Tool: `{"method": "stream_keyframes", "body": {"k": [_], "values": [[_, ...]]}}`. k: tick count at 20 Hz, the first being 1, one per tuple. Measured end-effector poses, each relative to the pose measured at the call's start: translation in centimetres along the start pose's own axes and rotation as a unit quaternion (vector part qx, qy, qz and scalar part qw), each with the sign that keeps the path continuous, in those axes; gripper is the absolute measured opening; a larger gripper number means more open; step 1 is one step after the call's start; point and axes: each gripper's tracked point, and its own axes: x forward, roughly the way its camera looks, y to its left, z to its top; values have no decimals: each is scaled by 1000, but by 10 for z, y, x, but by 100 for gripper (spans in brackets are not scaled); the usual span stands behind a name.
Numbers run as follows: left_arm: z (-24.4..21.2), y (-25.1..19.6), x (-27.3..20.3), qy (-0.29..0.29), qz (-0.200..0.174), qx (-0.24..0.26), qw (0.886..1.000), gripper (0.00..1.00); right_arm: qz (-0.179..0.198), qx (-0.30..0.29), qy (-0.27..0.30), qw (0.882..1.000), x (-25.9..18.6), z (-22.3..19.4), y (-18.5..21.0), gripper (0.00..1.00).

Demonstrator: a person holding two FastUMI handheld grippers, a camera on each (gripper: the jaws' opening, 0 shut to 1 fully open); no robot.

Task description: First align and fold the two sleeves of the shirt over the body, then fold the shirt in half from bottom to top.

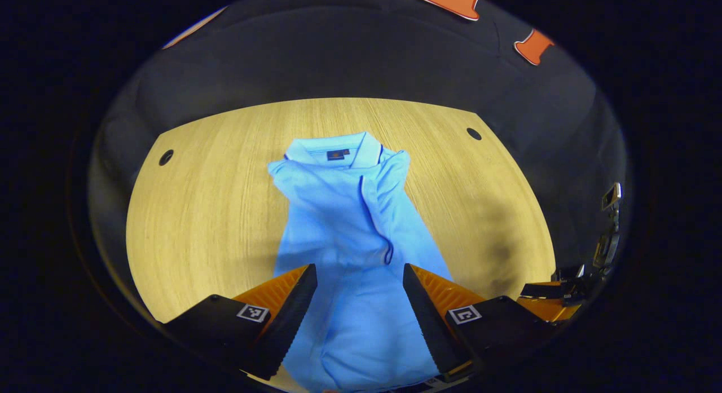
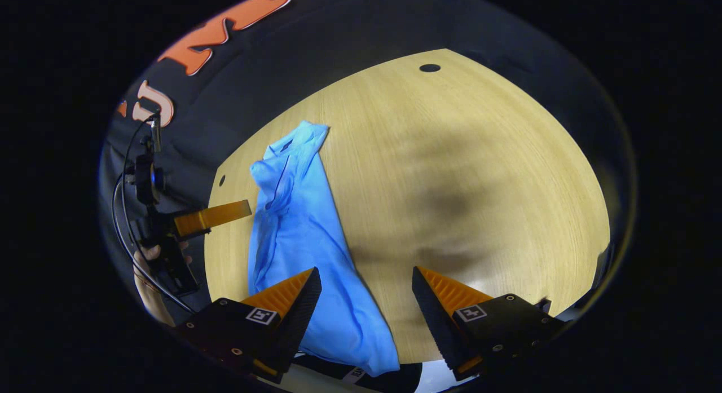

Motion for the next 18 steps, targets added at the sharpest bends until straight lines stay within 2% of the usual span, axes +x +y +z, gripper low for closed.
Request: {"method": "stream_keyframes", "body": {"k": [5,9,14,18], "values": [[-74,32,-39,24,0,-42,999,100,-10,-42,35,998,3,-46,17,99],[-134,46,-52,51,-3,-87,995,99,-35,-71,61,995,6,-86,17,99],[-194,61,-64,80,14,-84,993,100,-63,-95,100,988,2,-143,7,99],[-238,63,-80,106,20,-82,991,100,-79,-89,121,985,-4,-174,4,99]]}}
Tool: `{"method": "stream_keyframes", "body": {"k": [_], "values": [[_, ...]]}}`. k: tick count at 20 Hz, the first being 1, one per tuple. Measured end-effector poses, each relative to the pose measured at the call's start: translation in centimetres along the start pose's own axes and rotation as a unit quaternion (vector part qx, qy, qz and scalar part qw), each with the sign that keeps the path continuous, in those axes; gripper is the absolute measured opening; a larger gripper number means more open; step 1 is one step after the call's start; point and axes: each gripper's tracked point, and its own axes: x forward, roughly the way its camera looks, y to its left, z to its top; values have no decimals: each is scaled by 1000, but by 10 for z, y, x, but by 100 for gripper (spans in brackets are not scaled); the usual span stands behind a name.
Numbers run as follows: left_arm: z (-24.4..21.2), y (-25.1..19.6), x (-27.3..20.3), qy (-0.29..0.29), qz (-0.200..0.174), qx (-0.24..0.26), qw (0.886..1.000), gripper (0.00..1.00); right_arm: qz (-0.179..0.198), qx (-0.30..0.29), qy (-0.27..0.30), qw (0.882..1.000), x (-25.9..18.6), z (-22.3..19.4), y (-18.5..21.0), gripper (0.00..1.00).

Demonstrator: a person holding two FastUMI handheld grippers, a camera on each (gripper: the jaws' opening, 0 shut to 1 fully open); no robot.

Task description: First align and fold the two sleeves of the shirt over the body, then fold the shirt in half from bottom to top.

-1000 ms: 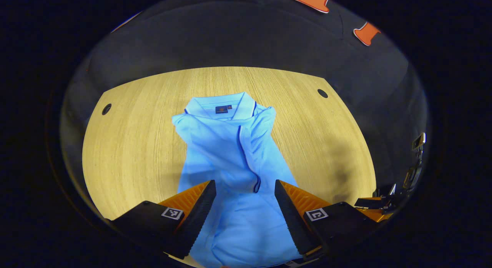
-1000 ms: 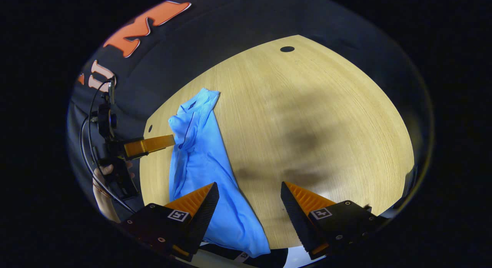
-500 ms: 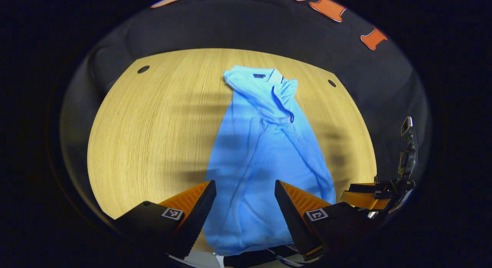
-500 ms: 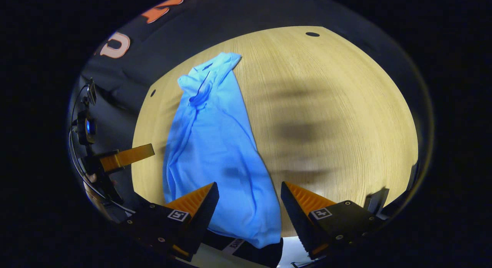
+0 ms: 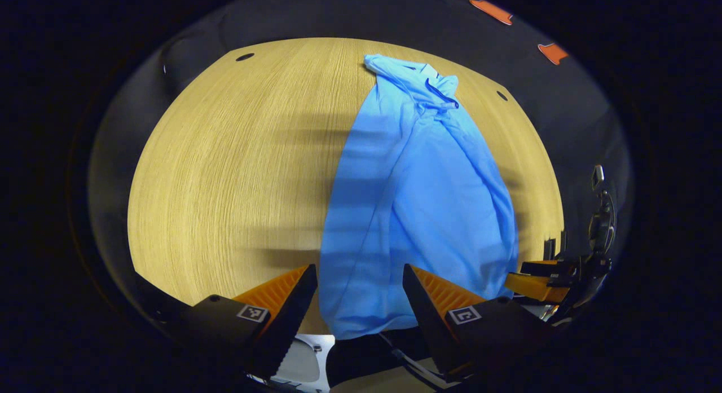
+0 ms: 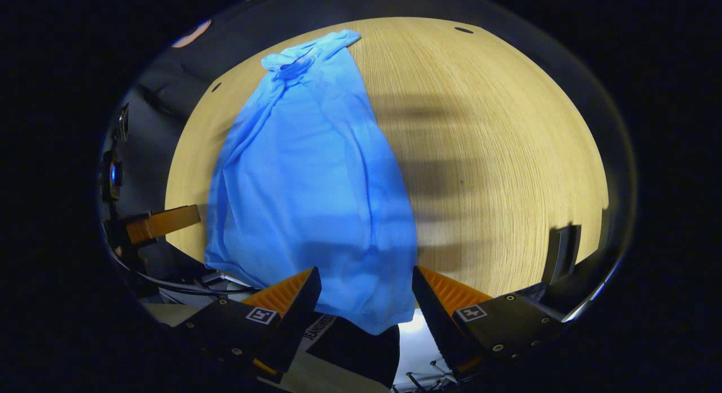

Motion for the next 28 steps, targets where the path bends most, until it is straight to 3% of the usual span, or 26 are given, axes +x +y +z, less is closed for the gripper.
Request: {"method": "stream_keyframes", "body": {"k": [5,12,17,25,28], "values": [[-33,-2,9,31,3,-3,1000,100,-26,-10,18,999,8,-18,-5,99],[-47,-2,22,49,24,-12,998,100,-48,0,24,999,16,-28,-6,99],[-59,-13,32,73,18,-12,997,100,-73,-19,33,997,19,-29,-8,97],[-59,-11,36,76,72,40,994,98,-102,-73,58,990,21,-32,-7,97],[-60,-8,38,74,73,17,994,98,-102,-74,57,990,21,-31,-8,97]]}}
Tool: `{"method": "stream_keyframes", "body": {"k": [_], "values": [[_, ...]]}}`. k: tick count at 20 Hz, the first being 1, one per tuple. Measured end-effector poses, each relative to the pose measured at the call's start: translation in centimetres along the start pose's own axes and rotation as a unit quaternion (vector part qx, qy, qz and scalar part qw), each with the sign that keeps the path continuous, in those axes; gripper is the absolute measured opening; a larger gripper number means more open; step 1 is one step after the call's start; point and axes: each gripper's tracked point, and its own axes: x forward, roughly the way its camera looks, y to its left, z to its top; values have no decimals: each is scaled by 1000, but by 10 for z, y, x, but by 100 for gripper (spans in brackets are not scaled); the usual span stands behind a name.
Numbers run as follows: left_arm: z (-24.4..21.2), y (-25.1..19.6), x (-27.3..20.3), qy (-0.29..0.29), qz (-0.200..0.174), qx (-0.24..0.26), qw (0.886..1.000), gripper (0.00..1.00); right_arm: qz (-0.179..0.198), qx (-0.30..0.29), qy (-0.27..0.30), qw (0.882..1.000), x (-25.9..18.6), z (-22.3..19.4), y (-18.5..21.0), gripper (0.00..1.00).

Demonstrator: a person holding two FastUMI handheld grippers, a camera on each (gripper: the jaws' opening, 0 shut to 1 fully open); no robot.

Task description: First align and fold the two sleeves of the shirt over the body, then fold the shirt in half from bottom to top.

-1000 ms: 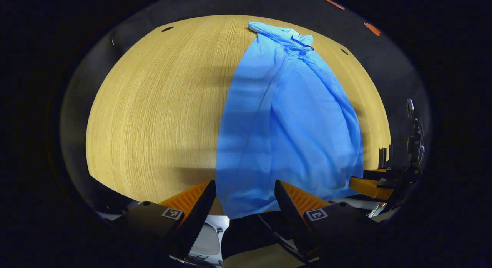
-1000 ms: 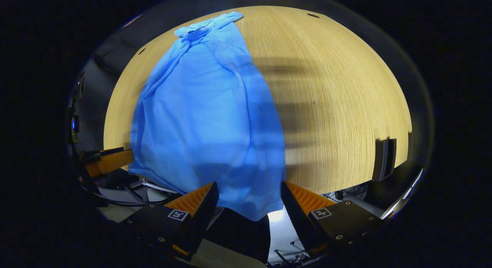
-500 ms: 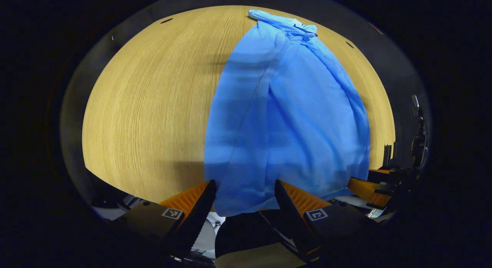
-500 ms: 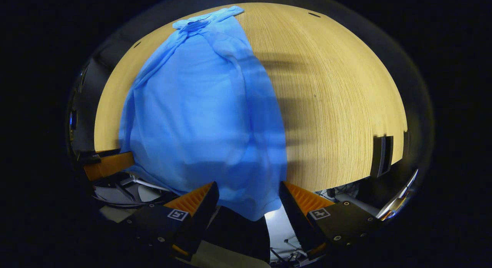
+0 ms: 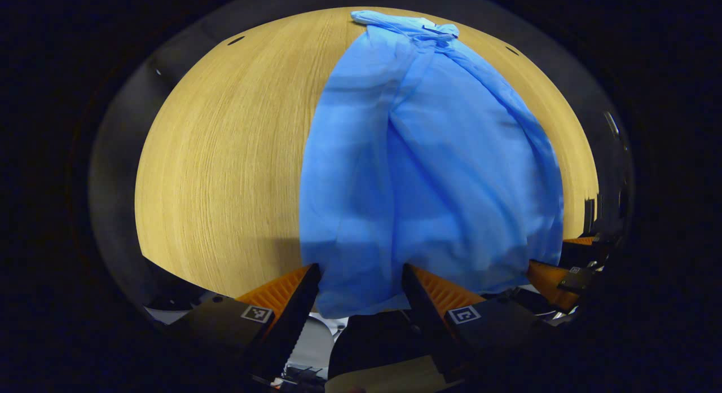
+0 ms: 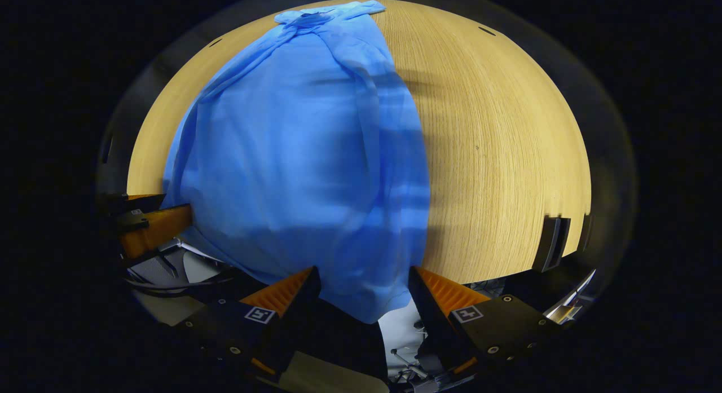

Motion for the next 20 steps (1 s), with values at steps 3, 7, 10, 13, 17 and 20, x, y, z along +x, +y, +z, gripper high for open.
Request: {"method": "stream_keyframes", "body": {"k": [3,7,10,13,17,20], "values": [[0,-2,-1,-1,2,1,1000,96,-3,2,-4,1000,-1,0,-5,91],[0,-4,0,-4,-1,-11,1000,84,1,5,-7,1000,0,-1,-7,65],[1,-9,-1,-13,-20,-28,999,39,14,17,-11,1000,0,1,-5,39],[2,-12,0,-20,-32,-46,998,8,41,47,-18,998,0,3,-2,6],[5,-17,0,-21,-46,-58,997,4,62,65,-8,996,-3,6,-1,1],[17,-20,-6,-31,-52,-58,996,4,63,46,-28,997,-11,27,-2,1]]}}
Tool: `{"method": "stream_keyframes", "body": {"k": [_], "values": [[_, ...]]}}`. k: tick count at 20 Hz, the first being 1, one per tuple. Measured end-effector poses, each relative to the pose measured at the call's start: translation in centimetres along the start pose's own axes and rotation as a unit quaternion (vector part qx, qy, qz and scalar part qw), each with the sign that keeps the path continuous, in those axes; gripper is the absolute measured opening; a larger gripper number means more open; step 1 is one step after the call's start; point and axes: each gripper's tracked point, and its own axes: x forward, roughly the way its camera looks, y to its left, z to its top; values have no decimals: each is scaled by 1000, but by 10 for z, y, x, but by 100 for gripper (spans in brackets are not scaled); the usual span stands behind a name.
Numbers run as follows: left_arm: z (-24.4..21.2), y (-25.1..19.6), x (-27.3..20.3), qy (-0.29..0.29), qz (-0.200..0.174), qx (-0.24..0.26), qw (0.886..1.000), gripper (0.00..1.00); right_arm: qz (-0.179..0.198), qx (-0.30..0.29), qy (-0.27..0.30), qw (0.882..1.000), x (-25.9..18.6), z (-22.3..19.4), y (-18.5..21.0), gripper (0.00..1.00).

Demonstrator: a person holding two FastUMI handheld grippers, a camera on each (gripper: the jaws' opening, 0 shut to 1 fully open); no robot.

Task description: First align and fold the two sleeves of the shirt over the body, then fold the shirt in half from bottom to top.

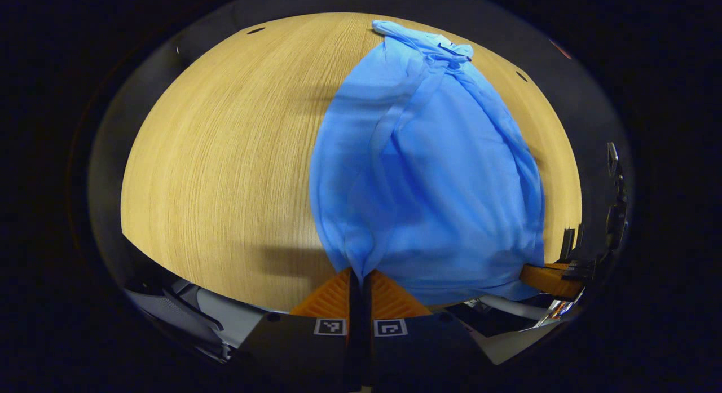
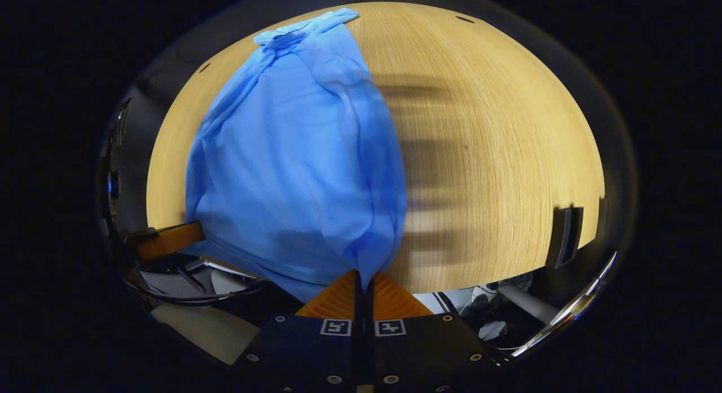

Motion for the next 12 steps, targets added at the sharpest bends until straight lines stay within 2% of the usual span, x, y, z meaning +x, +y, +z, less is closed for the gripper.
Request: {"method": "stream_keyframes", "body": {"k": [7,12], "values": [[101,-14,-18,-75,-10,16,997,4,18,-7,-75,997,-29,100,-2,1],[188,-31,-45,-140,-17,46,989,4,16,-10,-132,991,-55,179,-5,1]]}}
